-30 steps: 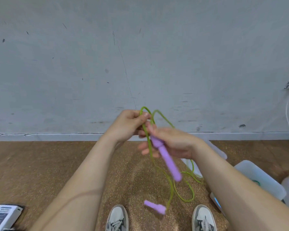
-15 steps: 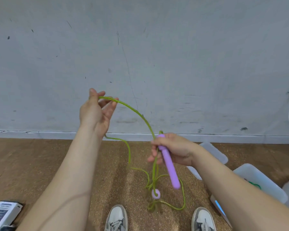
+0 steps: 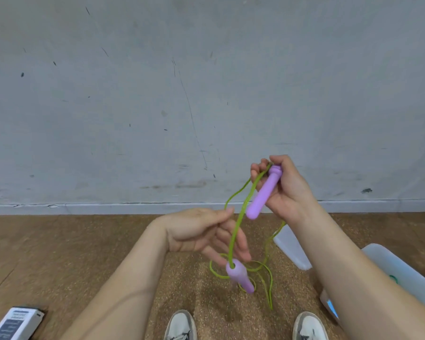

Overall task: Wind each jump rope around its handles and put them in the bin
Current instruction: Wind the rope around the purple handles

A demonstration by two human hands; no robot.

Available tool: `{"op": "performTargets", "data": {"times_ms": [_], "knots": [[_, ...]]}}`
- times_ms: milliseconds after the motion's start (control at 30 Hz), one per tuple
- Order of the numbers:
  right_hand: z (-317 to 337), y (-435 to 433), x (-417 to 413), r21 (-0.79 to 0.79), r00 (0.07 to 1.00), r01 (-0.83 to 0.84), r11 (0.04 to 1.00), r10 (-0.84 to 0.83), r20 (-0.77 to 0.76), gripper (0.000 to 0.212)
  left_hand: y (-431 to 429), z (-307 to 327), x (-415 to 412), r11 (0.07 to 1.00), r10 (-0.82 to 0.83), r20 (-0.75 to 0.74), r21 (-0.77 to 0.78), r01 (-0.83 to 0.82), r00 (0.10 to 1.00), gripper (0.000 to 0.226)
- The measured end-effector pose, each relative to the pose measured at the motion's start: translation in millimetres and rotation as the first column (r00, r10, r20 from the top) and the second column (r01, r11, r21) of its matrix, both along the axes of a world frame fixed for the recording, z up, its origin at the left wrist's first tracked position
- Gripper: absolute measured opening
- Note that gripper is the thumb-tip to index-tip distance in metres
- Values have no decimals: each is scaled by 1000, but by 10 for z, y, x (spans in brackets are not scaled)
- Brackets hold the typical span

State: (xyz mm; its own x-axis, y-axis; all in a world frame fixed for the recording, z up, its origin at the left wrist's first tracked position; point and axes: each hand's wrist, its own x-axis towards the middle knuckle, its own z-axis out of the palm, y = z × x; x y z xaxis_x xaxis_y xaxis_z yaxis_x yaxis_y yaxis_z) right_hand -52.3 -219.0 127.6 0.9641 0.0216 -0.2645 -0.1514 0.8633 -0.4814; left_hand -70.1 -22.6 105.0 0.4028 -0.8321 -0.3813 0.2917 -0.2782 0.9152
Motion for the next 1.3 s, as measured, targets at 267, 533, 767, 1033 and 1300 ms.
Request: {"op": "performTargets", "data": {"times_ms": [267, 533, 767, 1033, 1300], "knots": [[-109, -18, -162, -388, 807, -552, 738, 590, -26, 49, -15, 249, 118, 732, 600, -85, -344, -588, 796, 24], [-53, 369, -371, -574, 811, -530, 624, 571, -128, 45, -347, 76, 140, 623, 763, 372, -205, -755, 529, 32], [-27, 405, -412, -737, 807, -462, 494, 580, -117, 49, -414, 97, 120, 568, 820, 206, -170, -806, 534, 17], [-122, 281, -421, -886, 760, -356, 297, 644, -90, 60, -424, 155, 223, 257, 962, 169, -285, -923, 216, 12], [-304, 466, -545, -877, 813, -299, 375, 581, -29, 39, -360, 139, 297, 46, 997, 74, -317, -947, 23, 13]]}}
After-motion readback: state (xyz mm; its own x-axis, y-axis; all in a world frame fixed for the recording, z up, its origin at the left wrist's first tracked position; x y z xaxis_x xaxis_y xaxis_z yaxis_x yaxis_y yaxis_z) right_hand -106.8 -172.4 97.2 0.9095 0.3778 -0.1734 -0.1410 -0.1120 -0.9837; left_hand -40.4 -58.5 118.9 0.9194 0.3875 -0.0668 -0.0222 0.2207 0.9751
